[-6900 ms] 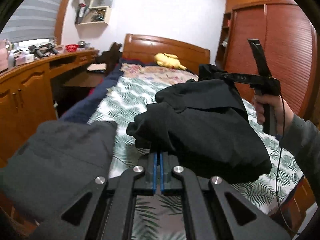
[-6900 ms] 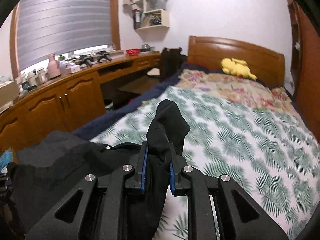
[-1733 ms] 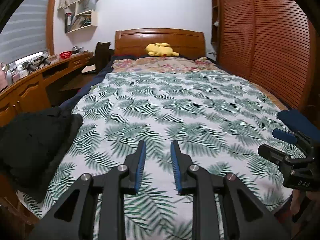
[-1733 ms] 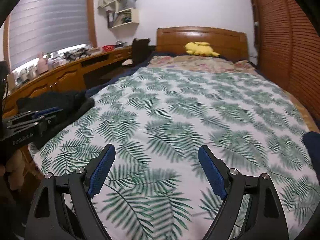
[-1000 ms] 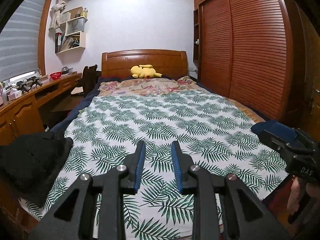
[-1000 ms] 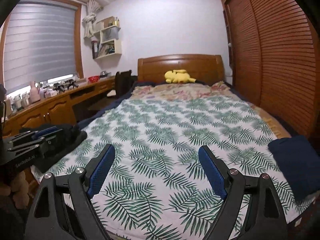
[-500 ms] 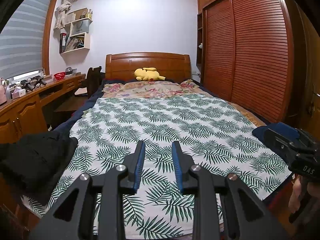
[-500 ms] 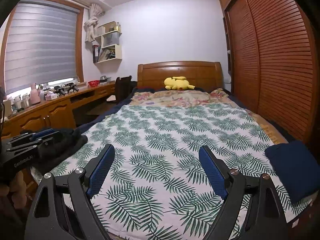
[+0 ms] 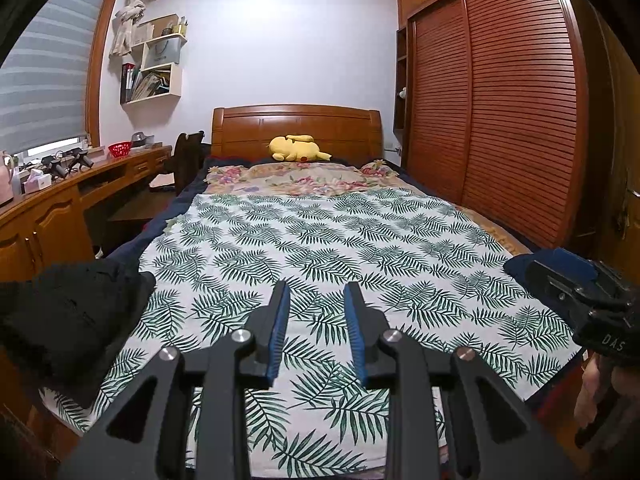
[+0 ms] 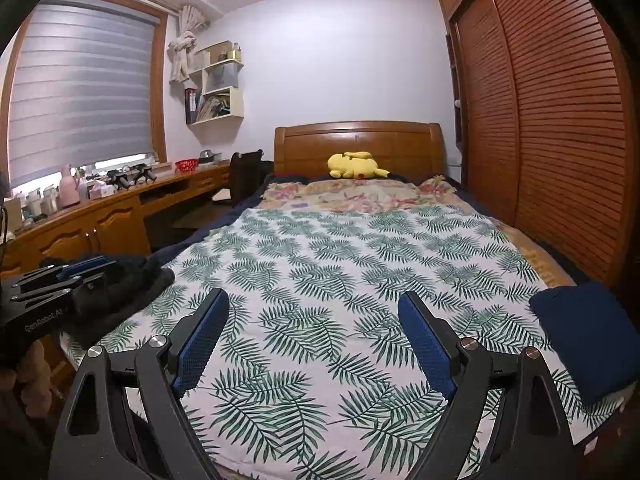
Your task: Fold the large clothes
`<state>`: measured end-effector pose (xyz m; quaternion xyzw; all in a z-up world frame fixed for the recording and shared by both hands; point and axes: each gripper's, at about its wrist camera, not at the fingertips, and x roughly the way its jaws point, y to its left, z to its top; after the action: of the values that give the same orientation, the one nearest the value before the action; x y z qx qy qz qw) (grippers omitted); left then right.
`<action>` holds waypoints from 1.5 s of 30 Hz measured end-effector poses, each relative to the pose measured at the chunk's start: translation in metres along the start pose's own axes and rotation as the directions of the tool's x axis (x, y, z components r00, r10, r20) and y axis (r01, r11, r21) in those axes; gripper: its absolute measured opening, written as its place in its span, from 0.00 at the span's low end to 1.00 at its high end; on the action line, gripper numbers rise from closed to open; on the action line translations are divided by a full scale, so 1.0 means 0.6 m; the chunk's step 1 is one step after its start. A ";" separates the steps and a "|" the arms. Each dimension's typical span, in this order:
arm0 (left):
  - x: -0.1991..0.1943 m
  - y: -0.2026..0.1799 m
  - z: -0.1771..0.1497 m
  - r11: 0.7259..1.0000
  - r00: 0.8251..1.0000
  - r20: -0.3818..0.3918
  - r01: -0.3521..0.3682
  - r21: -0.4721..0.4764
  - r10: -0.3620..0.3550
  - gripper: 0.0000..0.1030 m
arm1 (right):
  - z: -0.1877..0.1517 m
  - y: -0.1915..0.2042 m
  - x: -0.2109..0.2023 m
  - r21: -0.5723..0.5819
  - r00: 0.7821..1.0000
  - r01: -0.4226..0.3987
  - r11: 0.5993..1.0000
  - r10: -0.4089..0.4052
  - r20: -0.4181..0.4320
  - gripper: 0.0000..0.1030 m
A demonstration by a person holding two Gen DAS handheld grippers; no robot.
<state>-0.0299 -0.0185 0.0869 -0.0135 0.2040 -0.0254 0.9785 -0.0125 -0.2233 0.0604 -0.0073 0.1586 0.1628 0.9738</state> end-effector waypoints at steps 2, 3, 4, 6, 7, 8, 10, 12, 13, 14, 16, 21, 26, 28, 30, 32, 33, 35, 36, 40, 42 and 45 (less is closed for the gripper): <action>0.000 0.000 0.000 1.000 1.000 0.000 0.000 -0.001 0.000 0.26 | 0.000 -0.001 0.000 0.000 1.000 0.001 1.000 -0.001 -0.001 0.86; 0.000 0.000 0.000 1.000 1.000 -0.001 0.001 -0.001 -0.001 0.26 | 0.000 -0.001 0.000 0.001 1.000 0.000 1.000 0.000 -0.002 0.86; 0.000 0.000 0.000 1.000 1.000 0.000 0.001 -0.001 -0.001 0.26 | -0.002 0.000 0.000 0.003 1.000 -0.002 1.000 0.002 -0.003 0.86; 0.000 0.001 0.000 1.000 1.000 0.000 0.001 -0.001 -0.001 0.26 | -0.004 0.001 0.001 0.004 1.000 -0.001 1.000 0.001 -0.005 0.86; 0.002 0.001 0.001 1.000 1.000 0.000 0.001 -0.002 -0.001 0.26 | -0.005 0.001 0.001 0.003 1.000 -0.002 1.000 0.002 -0.006 0.86; 0.002 0.001 0.000 1.000 1.000 -0.001 0.001 -0.003 -0.001 0.26 | -0.006 0.002 0.002 0.003 1.000 0.000 1.000 0.000 -0.005 0.86; 0.003 0.000 -0.002 1.000 1.000 0.000 0.001 -0.004 -0.001 0.26 | -0.006 0.002 0.002 0.004 1.000 0.000 1.000 0.000 -0.005 0.86; 0.004 0.000 -0.003 1.000 1.000 -0.001 0.002 -0.004 -0.002 0.26 | -0.006 0.001 0.002 0.006 1.000 -0.004 1.000 0.004 -0.007 0.86; 0.004 -0.001 -0.004 1.000 1.000 0.000 0.001 -0.004 -0.001 0.26 | -0.007 0.001 0.002 0.006 1.000 -0.004 1.000 0.004 -0.007 0.86; 0.005 -0.001 -0.004 1.000 1.000 0.000 0.002 -0.005 -0.002 0.26 | -0.007 0.000 0.002 0.006 1.000 -0.004 1.000 0.004 -0.006 0.86; 0.005 -0.001 -0.005 1.000 1.000 -0.001 0.003 -0.006 -0.003 0.26 | -0.007 0.001 0.001 0.006 1.000 -0.003 1.000 0.003 -0.006 0.86; 0.006 -0.001 -0.005 1.000 1.000 -0.001 0.003 -0.006 -0.003 0.26 | -0.007 0.002 0.001 0.007 1.000 -0.003 1.000 0.003 -0.007 0.86; 0.005 0.000 -0.004 1.000 1.000 0.000 0.003 -0.006 -0.003 0.26 | -0.007 0.002 0.001 0.006 1.000 -0.003 1.000 0.003 -0.005 0.86; 0.005 0.000 -0.004 1.000 1.000 0.000 0.003 -0.007 -0.003 0.26 | -0.007 0.002 0.001 0.007 1.000 -0.003 1.000 0.003 -0.006 0.87; 0.007 -0.002 -0.006 1.000 1.000 0.000 0.002 -0.007 -0.002 0.26 | -0.008 0.002 0.001 0.007 1.000 -0.003 1.000 0.003 -0.006 0.87; 0.006 -0.001 -0.006 1.000 1.000 0.000 0.003 -0.007 -0.003 0.26 | -0.008 0.002 0.001 0.006 1.000 -0.004 1.000 0.004 -0.006 0.87; 0.006 -0.001 -0.006 1.000 1.000 0.001 0.003 -0.007 -0.003 0.26 | -0.008 0.002 0.001 0.006 1.000 -0.003 1.000 0.003 -0.005 0.87; 0.006 -0.001 -0.006 1.000 1.000 0.000 0.002 -0.007 -0.002 0.26 | -0.008 0.003 0.001 0.006 1.000 -0.004 1.000 0.004 -0.005 0.87; 0.006 -0.001 -0.006 1.000 1.000 0.000 0.003 -0.007 -0.003 0.26 | -0.008 0.003 0.001 0.005 1.000 -0.002 1.000 0.002 -0.005 0.87; 0.005 0.000 -0.005 1.000 1.000 0.001 0.003 -0.008 -0.003 0.26 | -0.007 0.001 0.002 0.006 1.000 -0.005 1.000 0.005 -0.008 0.87; 0.006 -0.001 -0.006 1.000 1.000 0.000 0.003 -0.008 -0.003 0.26 | -0.007 0.000 0.002 0.006 1.000 -0.006 1.000 0.006 -0.007 0.87; 0.006 0.000 -0.006 1.000 1.000 0.000 0.004 -0.008 -0.004 0.27 | -0.007 0.000 0.003 0.006 1.000 -0.005 1.000 0.006 -0.007 0.87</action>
<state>-0.0282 -0.0187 0.0824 -0.0179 0.2042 -0.0264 0.9784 -0.0121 -0.2230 0.0561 -0.0045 0.1625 0.1650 0.9728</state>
